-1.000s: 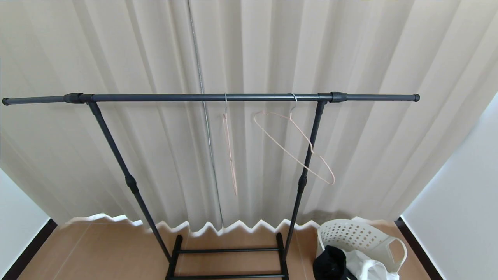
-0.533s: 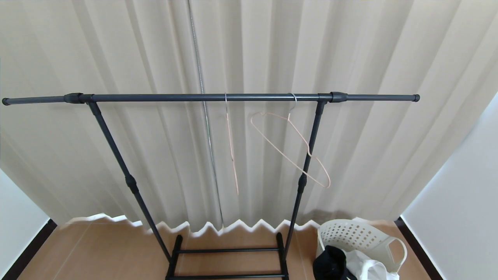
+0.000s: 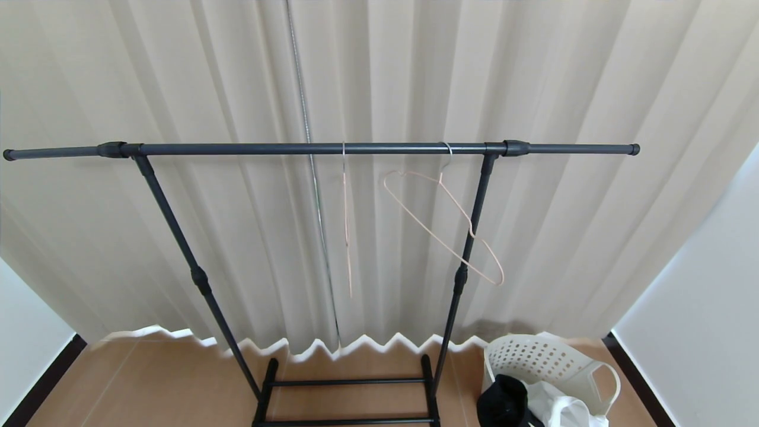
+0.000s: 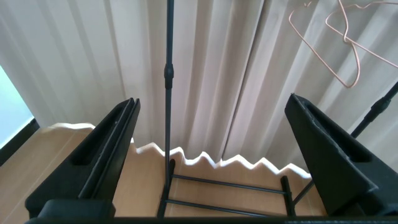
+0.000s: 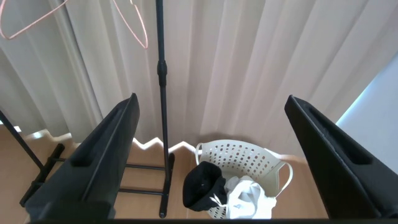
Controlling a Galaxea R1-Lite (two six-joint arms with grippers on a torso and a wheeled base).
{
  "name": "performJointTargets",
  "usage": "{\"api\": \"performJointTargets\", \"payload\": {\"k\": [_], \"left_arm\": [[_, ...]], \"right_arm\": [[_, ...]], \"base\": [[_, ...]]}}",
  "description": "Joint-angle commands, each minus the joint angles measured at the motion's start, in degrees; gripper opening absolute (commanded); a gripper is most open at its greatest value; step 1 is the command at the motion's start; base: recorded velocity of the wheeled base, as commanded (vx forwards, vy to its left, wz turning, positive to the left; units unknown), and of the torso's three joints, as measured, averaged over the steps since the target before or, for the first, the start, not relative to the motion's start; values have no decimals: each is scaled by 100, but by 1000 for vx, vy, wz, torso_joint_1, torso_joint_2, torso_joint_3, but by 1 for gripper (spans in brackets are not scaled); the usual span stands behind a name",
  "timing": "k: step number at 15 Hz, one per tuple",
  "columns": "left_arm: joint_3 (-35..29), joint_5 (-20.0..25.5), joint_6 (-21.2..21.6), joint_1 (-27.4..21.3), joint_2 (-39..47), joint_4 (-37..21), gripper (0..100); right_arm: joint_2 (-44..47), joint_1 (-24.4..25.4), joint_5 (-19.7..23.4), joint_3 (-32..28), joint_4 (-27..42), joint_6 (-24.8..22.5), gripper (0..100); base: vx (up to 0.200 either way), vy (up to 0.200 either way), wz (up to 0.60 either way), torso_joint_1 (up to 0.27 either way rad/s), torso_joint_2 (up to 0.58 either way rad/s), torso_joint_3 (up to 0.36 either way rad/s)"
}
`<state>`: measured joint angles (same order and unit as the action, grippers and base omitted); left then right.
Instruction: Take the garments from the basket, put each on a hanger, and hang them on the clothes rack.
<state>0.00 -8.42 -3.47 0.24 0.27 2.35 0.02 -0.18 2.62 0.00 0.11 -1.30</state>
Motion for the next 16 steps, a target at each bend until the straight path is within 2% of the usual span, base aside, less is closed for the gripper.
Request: {"api": "performJointTargets", "payload": {"k": [1,16], "left_arm": [[0,-1,-4,2,8,2,100],[0,-1,-4,2,8,2,100]], "right_arm": [[-2,1,2,0,-2,-1,100],[-2,1,-7,0,-2,-1,100]], "base": [[0,0,0,0,0,0],[0,0,0,0,0,0]]}}
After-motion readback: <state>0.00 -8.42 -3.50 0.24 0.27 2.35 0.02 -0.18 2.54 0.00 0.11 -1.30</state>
